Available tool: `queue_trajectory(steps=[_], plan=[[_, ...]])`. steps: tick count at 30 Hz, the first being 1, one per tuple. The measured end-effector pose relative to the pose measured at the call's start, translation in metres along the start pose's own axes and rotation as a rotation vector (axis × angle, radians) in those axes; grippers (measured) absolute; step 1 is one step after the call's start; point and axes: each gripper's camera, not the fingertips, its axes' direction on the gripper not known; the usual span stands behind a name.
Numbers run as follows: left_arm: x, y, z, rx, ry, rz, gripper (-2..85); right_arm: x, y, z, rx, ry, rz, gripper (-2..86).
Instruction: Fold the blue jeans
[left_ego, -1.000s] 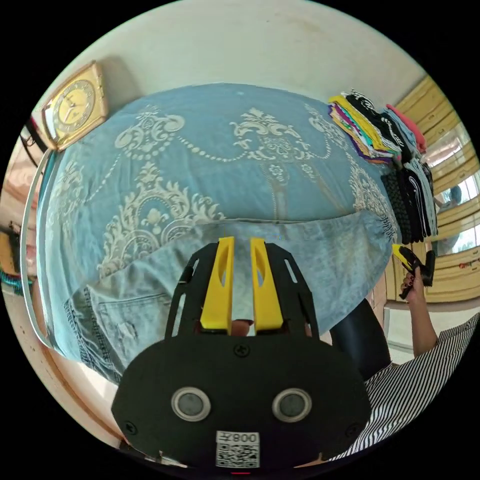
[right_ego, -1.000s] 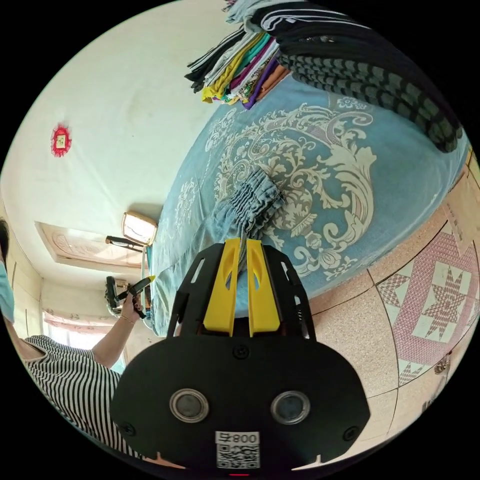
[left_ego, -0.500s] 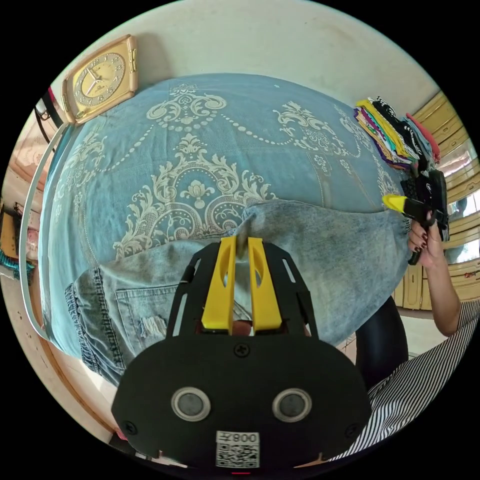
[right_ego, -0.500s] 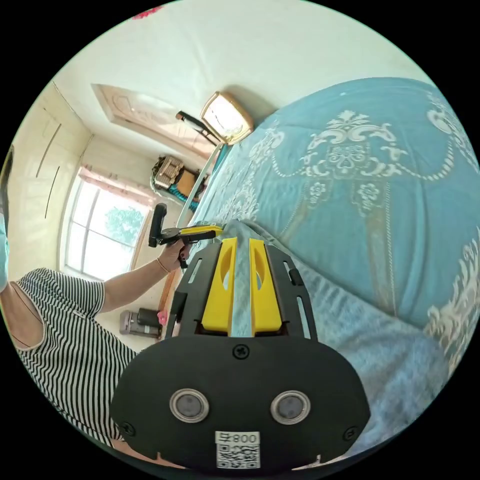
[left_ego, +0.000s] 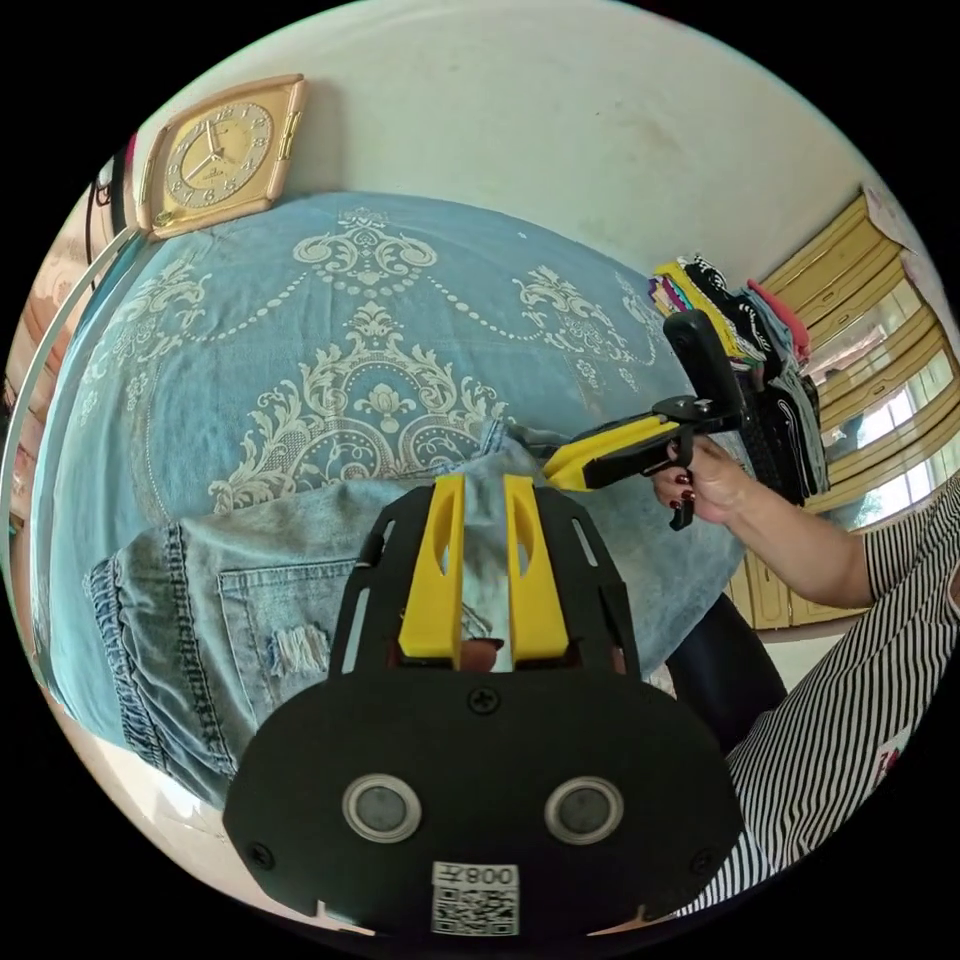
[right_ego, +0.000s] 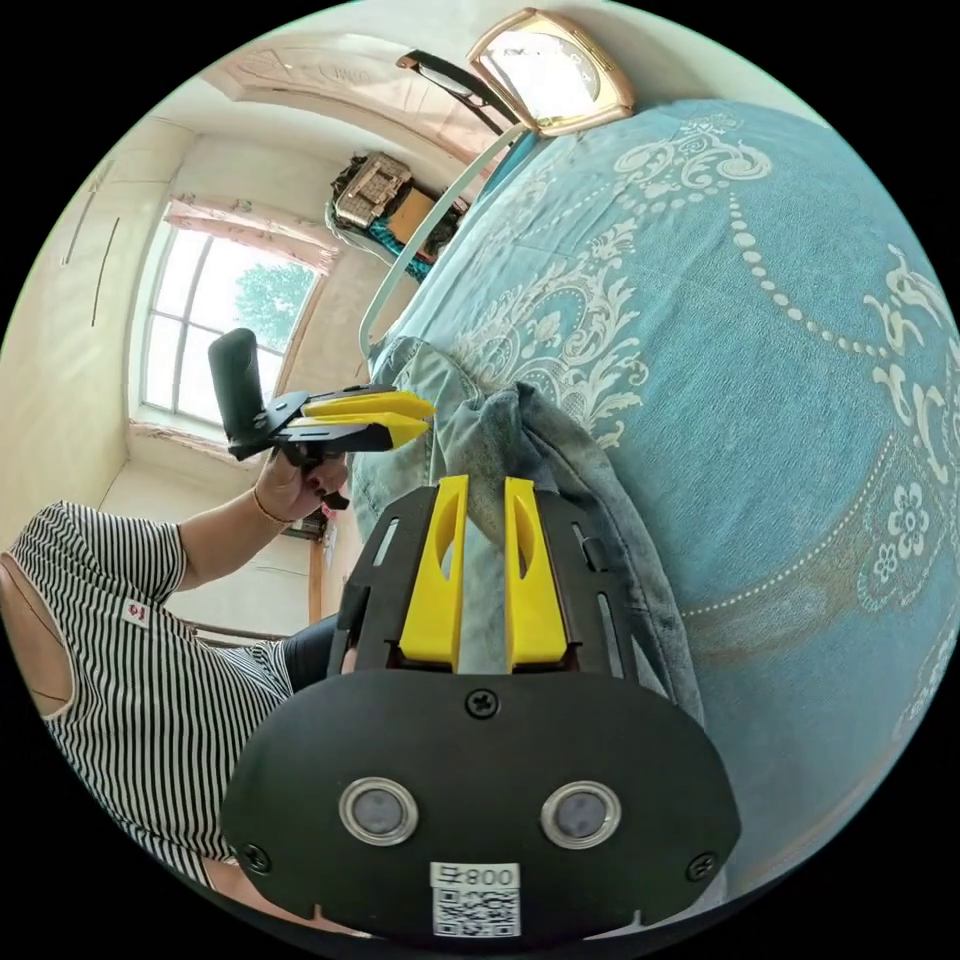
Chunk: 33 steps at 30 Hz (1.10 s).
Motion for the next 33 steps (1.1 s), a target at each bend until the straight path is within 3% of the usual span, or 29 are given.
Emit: queue_trajectory(steps=[6,12,19,24,27,31,33], plan=[[-0.001,-0.056,-0.017,-0.051,0.085,0.068,8.6,-0.023,-0.01,0.02,-0.024,0.049,-0.019,6.6],[0.0,-0.082,-0.035,-0.109,0.107,0.123,4.3,-0.03,-0.025,0.021,0.005,0.02,0.01,6.4],[-0.028,-0.1,-0.087,-0.016,0.229,0.005,2.4,-0.059,-0.035,-0.007,0.157,0.223,-0.009,6.8],[-0.048,-0.119,-0.09,-0.011,0.296,-0.103,1.9,-0.082,-0.053,-0.006,0.214,0.245,-0.095,6.8],[-0.052,-0.131,-0.085,-0.043,0.291,-0.134,1.7,-0.094,-0.068,0.012,0.171,0.289,-0.143,6.5],[-0.048,-0.141,-0.089,-0.06,0.284,-0.12,1.5,-0.082,-0.082,0.051,-0.03,0.248,-0.087,5.1],[-0.043,-0.142,-0.095,-0.065,0.289,-0.1,1.5,-0.085,-0.08,0.048,-0.006,0.218,-0.088,4.2]])
